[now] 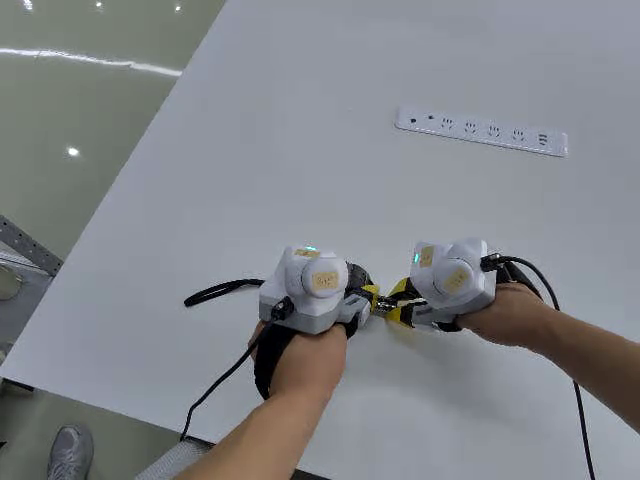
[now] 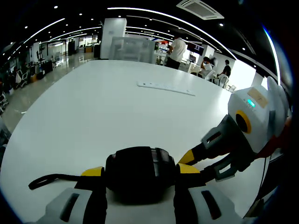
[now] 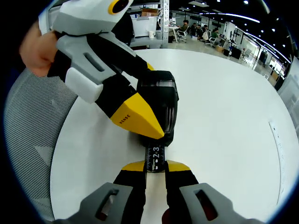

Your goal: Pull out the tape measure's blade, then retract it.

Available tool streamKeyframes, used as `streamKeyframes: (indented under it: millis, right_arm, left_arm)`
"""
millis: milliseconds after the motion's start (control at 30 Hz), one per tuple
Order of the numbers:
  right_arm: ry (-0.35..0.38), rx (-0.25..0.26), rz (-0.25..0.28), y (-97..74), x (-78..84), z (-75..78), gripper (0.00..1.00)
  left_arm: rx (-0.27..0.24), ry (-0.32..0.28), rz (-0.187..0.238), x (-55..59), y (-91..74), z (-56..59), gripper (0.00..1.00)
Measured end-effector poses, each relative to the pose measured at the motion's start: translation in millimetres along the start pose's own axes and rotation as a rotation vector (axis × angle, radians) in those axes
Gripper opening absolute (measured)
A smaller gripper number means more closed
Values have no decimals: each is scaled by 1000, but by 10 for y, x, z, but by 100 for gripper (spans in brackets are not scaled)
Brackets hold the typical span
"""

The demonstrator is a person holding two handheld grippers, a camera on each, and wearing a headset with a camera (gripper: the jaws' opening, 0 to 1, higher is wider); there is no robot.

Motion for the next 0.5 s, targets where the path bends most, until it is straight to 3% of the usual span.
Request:
streamKeyframes:
  millis: [500]
  right_arm:
    - [-35,6,-18,14,-27,-1,11]
  left_arm:
    - [-8,-19,-7,-10,11,-5,56]
Point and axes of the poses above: the centre of the closed fingertips' face, and the gripper's own axes: y roughly forward along the fingers, z roughly to its right, x roughly out of its underside, the point moved 7 cm from there along -y, roughly backward along the fingers, and after that the axes turned 6 degrees about y, right-handed, at the moved point
